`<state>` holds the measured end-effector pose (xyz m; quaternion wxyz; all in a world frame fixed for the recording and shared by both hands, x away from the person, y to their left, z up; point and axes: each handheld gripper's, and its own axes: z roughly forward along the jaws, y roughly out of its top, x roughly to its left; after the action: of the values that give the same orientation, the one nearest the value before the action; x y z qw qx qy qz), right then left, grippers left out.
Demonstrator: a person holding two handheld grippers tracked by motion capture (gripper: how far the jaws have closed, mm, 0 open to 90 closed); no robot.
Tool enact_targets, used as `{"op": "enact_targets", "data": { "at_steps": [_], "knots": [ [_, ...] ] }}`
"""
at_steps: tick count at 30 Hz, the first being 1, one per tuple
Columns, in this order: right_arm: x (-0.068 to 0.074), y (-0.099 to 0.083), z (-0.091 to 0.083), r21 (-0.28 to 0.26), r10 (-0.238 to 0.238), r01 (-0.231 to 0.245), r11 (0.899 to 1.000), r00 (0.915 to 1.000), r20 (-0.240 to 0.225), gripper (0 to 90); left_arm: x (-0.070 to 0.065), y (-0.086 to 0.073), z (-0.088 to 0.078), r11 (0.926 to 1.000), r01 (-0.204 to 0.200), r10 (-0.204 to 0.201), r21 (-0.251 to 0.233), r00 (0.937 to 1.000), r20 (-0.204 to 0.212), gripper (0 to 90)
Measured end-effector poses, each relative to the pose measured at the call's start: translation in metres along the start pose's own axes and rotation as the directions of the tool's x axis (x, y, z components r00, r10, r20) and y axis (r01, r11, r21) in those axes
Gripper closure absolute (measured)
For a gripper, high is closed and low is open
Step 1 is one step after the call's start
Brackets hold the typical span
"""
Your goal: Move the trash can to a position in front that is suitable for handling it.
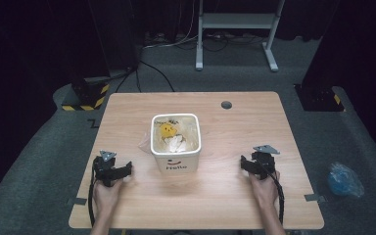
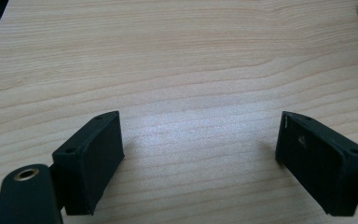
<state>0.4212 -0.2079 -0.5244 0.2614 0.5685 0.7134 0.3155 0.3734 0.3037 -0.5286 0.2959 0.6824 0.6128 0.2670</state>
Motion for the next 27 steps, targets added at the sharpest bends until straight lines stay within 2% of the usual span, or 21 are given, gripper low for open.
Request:
{"op": "enact_targets", "data": {
  "at_steps": [5,8,10,13,17,21,24,27],
  "knots": [
    [0.001,0.0,0.0,0.0,0.007,-0.007,1.0,0.9999,0.01,28.7,0.0,0.0,0.0,1.0,0.003,-0.003,0.0,1.0,0.005,15.2],
    [0.001,0.0,0.0,0.0,0.009,-0.009,1.0,0.9999,0.01,28.2,-0.003,0.001,0.001,0.9997,0.023,-0.023,0.0,0.9996,-0.017,15.0],
    [0.002,0.0,0.0,0.003,0.014,-0.014,1.0,0.9999,0.008,26.6,-0.004,0.002,0.002,0.9998,0.022,-0.022,-0.004,0.9998,-0.003,14.9],
    [0.006,0.002,0.002,0.005,0.011,-0.011,1.0,0.9999,-0.003,24.8,-0.005,0.004,0.003,0.9977,0.066,-0.066,-0.011,0.9978,0.008,14.8],
    [0.018,0.009,0.006,0.012,0.025,-0.024,1.0,0.997,-0.074,23.9,-0.013,0.011,0.006,0.994,0.109,-0.108,-0.007,0.9924,0.059,14.3],
    [0.036,0.016,0.008,-0.023,-0.014,0.012,1.0,0.9936,-0.112,24.4,-0.024,0.014,0.01,0.9895,0.142,-0.139,-0.027,0.9856,0.097,12.6],
    [0.049,0.021,0.012,-0.018,-0.027,0.024,1.0,0.9888,-0.147,23.9,-0.03,0.016,0.013,0.9881,0.152,-0.149,-0.026,0.9846,0.092,12.5],
    [0.062,0.026,0.016,-0.017,-0.044,0.042,0.999,0.985,-0.167,24.0,-0.038,0.02,0.014,0.9905,0.137,-0.136,-0.012,0.9885,0.066,13.5]
  ]
}}
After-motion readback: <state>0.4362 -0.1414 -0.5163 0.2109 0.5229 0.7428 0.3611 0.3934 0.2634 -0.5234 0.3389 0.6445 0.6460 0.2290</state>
